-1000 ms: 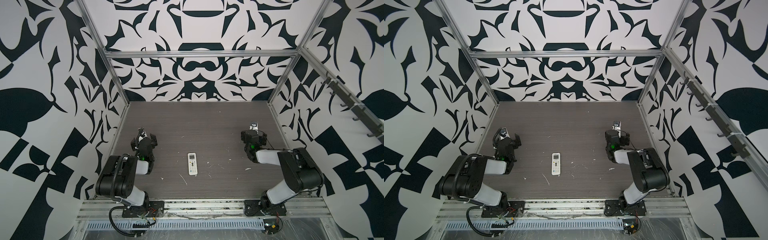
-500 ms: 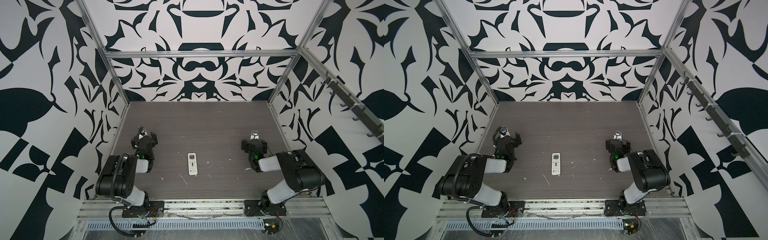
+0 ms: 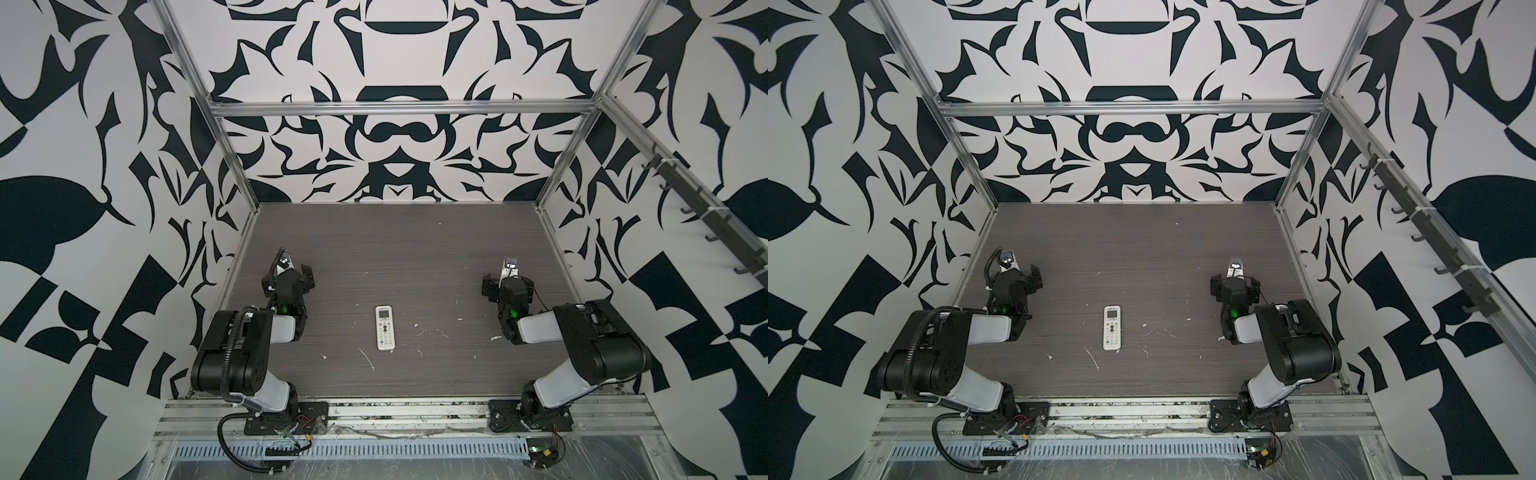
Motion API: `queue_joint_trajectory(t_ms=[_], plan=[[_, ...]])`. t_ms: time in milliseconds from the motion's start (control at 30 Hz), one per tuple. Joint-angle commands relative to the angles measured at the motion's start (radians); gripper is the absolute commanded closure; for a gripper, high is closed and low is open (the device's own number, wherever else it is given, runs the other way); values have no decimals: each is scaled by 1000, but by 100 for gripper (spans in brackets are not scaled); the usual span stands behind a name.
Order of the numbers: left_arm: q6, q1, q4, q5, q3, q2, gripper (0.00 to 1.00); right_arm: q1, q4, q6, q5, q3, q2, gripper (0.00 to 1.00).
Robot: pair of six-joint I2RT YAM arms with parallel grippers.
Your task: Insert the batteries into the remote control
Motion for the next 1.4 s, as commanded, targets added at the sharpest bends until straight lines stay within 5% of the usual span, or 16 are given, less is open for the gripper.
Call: queue_joint_trajectory(t_ms=[0,100,200,300,400,633,900,1100,1367], plan=[[-9,4,-2,9,16,-7,1,-2,76,9,5,-9,-26,1],[-10,5,-2,10,16,-7,1,1,268,9,8,-99,-8,1],[-11,5,-4,11,18,-7,1,0,29,37,13,1,-36,1],[-11,7,-6,13,19,-5,1,2,298,6,4,-113,-5,1],[-13,11,-20,26,27,-4,1,1,2,31,21,21,-27,0],[-14,22,-57,58,44,-3,1,2,55,9,28,2,-21,1],[-14,22,-57,58,46,-1,1,-36,0,-22,-197,27,-24,1],[-15,22,-60,60,46,-3,1,-35,1,-33,-210,25,-28,0],[-19,30,-75,71,55,-1,1,-12,243,7,-28,-89,-9,0]])
